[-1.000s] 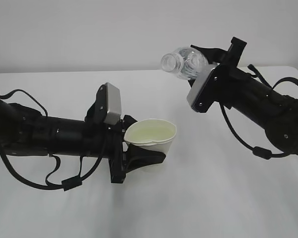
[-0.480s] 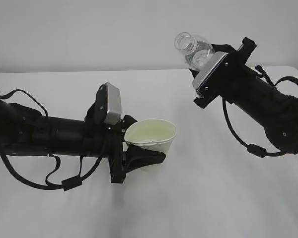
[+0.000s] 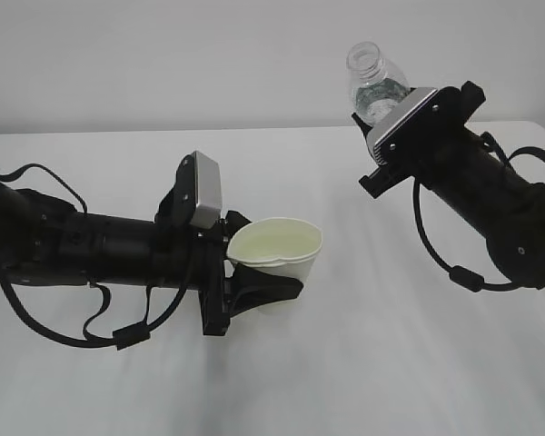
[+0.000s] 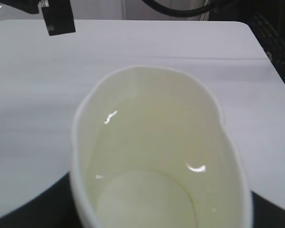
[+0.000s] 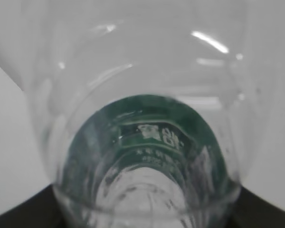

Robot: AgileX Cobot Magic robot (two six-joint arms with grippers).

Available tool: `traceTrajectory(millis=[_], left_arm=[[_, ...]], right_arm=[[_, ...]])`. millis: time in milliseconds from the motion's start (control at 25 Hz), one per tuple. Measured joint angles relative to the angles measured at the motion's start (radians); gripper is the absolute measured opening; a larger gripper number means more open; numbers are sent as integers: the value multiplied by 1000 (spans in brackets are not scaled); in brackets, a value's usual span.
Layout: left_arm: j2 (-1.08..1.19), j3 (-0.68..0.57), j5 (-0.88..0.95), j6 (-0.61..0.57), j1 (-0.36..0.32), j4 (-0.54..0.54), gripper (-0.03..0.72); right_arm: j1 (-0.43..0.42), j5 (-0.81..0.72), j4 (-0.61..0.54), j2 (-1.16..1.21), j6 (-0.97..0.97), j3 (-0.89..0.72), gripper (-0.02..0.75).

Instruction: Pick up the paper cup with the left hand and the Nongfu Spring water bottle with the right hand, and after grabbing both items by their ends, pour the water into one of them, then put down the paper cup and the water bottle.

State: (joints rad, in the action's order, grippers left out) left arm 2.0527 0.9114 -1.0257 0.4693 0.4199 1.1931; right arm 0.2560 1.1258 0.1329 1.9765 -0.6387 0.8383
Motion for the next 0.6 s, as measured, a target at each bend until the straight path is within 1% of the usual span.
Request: traceTrajectory(millis=[600], left_arm=[[0,0,0,0,0,0,414]], right_arm=[[0,0,-133,0,157,-2,407]])
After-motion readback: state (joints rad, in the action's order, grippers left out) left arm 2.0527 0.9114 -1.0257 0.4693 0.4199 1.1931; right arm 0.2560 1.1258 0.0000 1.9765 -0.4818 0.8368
